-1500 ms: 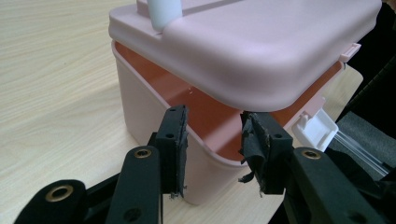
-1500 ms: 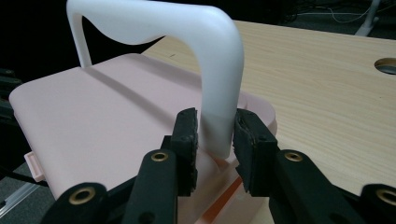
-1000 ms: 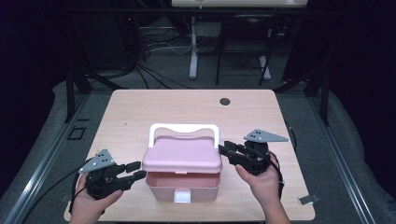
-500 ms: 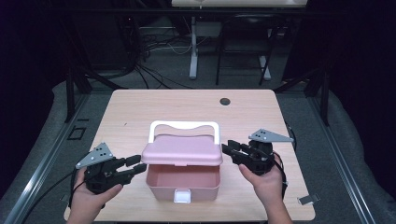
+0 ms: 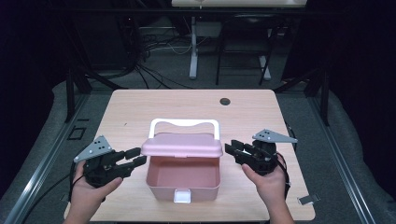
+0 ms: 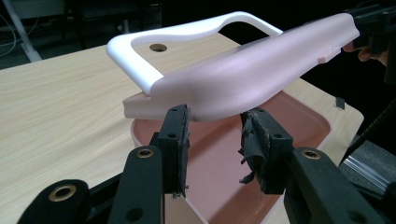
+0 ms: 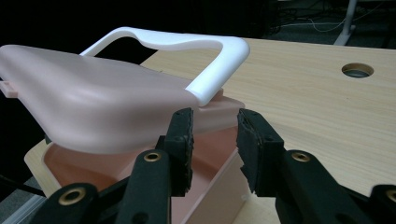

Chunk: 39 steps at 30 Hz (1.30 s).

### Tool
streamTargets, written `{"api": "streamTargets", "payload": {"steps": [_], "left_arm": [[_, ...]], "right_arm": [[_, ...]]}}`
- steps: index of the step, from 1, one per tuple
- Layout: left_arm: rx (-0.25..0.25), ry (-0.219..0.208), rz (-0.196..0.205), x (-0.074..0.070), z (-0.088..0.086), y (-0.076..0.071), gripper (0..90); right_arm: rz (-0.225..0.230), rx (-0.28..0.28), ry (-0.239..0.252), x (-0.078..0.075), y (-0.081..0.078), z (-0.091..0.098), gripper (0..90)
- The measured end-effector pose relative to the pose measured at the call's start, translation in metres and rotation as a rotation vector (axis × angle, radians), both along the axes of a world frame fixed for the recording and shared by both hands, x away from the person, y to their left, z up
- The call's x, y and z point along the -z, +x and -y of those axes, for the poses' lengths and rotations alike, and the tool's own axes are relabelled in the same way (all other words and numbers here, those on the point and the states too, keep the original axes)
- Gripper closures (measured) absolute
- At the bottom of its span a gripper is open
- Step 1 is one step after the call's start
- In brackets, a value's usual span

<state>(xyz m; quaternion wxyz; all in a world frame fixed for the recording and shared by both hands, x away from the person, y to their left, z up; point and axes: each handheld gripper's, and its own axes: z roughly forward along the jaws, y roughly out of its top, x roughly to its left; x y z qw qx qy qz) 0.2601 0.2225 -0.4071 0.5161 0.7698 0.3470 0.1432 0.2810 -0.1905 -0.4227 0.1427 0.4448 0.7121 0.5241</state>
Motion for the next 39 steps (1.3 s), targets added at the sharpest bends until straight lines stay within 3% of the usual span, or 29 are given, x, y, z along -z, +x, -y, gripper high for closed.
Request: {"api": "streamTargets", "payload": {"steps": [9,31,39], "left_arm": [[-0.018,-0.014,0.016,-0.009,0.001,0.009,61.7],[-0.039,-0.028,0.02,-0.02,0.004,0.03,62.2],[-0.057,-0.04,0.037,-0.02,0.004,0.038,62.3]], "right_arm": [[-0.008,0.004,-0.001,0.003,0.001,0.001,64.4],[-0.064,-0.014,-0.089,0.029,0.01,-0.015,62.4],[-0.08,-0.019,-0.08,0.036,0.012,-0.021,58.9]]}}
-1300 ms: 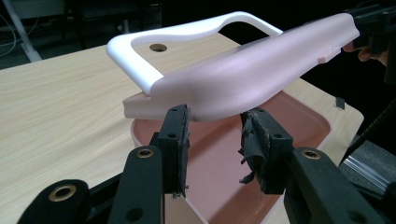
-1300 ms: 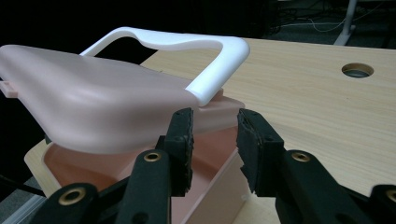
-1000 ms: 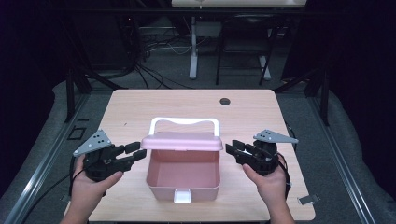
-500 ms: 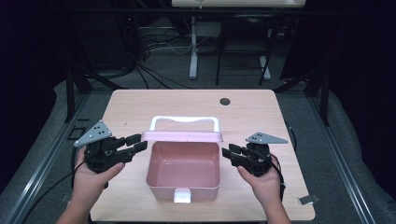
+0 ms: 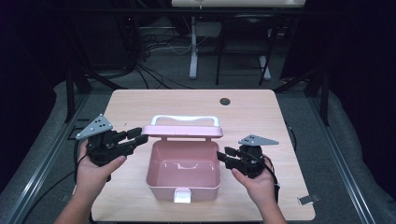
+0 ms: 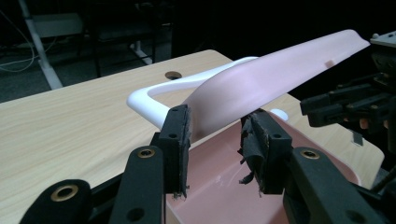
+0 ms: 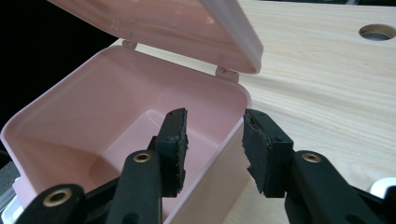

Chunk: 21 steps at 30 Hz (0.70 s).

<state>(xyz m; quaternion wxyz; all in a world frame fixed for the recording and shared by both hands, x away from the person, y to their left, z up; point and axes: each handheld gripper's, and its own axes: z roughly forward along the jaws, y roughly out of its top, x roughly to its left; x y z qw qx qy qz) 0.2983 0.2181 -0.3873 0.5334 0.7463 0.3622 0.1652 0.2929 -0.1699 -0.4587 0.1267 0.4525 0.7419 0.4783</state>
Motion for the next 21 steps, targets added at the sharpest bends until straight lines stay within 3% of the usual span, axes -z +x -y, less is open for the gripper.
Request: {"api": "streamTargets", "payload": {"steps": [21], "left_arm": [[-0.031,-0.011,-0.007,0.01,0.006,0.02,71.4]], "right_arm": [[-0.021,-0.015,-0.018,0.007,0.001,-0.006,57.1]]}}
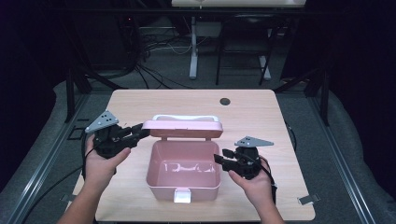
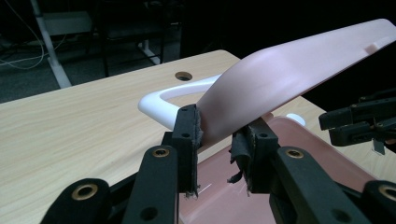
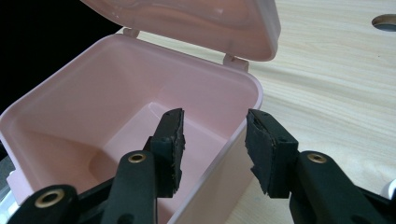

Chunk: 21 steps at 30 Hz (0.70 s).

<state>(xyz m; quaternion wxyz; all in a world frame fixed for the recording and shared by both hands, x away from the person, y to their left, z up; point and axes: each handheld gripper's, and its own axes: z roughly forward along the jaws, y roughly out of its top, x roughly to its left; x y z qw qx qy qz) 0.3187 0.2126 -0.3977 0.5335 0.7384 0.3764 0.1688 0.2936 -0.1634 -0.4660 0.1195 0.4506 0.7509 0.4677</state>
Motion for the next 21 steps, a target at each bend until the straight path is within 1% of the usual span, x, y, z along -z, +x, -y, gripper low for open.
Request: {"api": "streamTargets", "payload": {"steps": [9,14,19,21], "left_arm": [[-0.009,0.001,0.001,0.005,-0.001,0.008,74.3],[-0.015,-0.014,0.008,0.007,0.0,0.012,75.3],[-0.023,-0.019,0.01,0.009,0.0,0.016,75.9],[-0.026,-0.016,0.004,0.011,0.0,0.018,76.0]], "right_arm": [[0.0,-0.007,-0.002,0.002,0.001,-0.002,57.1],[-0.005,-0.006,-0.006,0.003,0.001,-0.002,57.1],[-0.001,-0.005,-0.003,0.003,0.001,-0.001,57.0],[-0.001,-0.004,-0.003,0.003,0.001,-0.001,57.0]]}}
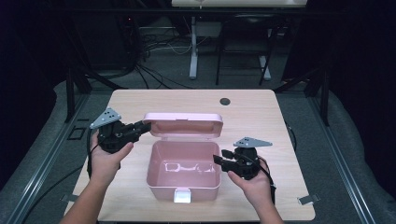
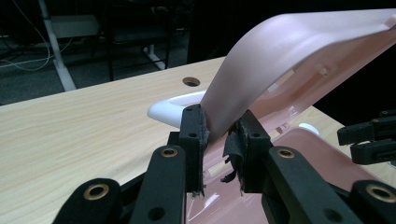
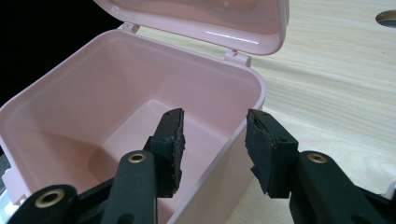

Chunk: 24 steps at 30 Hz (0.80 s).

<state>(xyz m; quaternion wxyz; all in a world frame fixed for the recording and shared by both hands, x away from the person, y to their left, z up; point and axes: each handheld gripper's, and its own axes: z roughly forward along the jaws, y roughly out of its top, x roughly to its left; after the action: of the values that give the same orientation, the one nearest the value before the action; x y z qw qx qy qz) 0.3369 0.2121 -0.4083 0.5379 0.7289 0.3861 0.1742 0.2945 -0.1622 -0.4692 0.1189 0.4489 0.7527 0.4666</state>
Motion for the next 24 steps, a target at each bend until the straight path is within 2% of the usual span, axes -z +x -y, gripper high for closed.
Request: {"api": "streamTargets", "payload": {"steps": [6,15,18,24], "left_arm": [[-0.006,0.017,0.003,0.004,0.002,0.005,76.2],[-0.022,0.003,-0.013,0.015,0.004,0.012,76.7],[-0.024,0.011,-0.027,0.018,0.004,0.014,76.9],[-0.038,0.021,-0.028,0.024,0.006,0.018,78.0]], "right_arm": [[-0.004,0.003,0.002,0.001,0.0,0.0,57.0],[-0.002,0.001,-0.003,0.002,0.001,0.0,57.0],[-0.002,0.001,-0.003,0.002,0.001,0.0,57.0],[-0.004,-0.001,-0.003,0.003,0.001,0.0,56.9]]}}
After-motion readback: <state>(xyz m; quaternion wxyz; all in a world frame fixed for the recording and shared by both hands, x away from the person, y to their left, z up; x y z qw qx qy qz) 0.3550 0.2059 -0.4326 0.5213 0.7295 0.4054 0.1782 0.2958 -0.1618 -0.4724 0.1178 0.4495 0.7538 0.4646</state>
